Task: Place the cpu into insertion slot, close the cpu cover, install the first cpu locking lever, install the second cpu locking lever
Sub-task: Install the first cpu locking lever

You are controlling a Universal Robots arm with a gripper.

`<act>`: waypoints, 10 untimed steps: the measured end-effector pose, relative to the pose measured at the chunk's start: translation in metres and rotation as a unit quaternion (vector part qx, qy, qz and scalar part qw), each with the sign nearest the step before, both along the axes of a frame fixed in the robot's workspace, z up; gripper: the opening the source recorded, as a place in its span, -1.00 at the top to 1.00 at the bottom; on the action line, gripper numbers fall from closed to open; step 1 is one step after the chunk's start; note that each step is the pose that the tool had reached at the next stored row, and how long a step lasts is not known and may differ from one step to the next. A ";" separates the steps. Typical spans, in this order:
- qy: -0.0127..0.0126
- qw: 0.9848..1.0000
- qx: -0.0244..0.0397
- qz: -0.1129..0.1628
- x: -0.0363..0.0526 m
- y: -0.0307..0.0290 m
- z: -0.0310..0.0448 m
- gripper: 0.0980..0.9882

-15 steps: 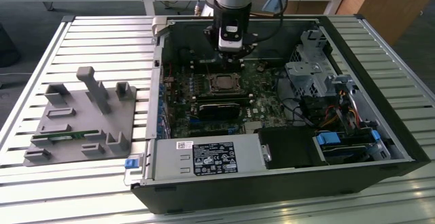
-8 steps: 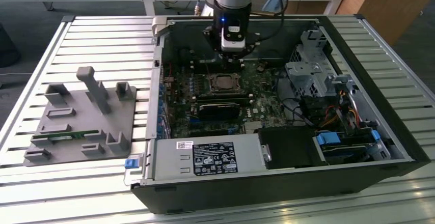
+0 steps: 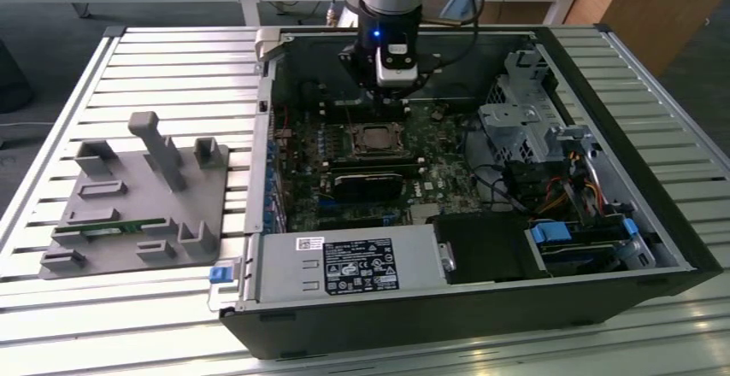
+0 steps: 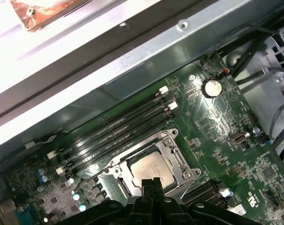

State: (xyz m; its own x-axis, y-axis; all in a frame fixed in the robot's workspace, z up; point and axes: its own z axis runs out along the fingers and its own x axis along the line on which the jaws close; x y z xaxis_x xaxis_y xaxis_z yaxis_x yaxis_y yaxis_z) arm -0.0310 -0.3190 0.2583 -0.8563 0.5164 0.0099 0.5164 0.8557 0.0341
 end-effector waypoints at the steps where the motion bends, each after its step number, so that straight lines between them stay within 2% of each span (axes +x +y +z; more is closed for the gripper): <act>1: 0.000 1.000 0.000 0.006 0.0000 0.0000 0.0000 0.98; 6: 0.000 0.999 0.000 0.035 0.0000 0.0000 0.0000 0.98; 10: 0.000 0.998 0.000 0.058 0.0000 0.0000 0.0000 0.98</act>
State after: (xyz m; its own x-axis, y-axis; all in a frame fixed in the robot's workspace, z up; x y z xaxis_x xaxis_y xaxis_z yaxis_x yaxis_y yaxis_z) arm -0.0310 -0.3190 0.2583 -0.9103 0.4139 0.0099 0.4140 0.9097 0.0341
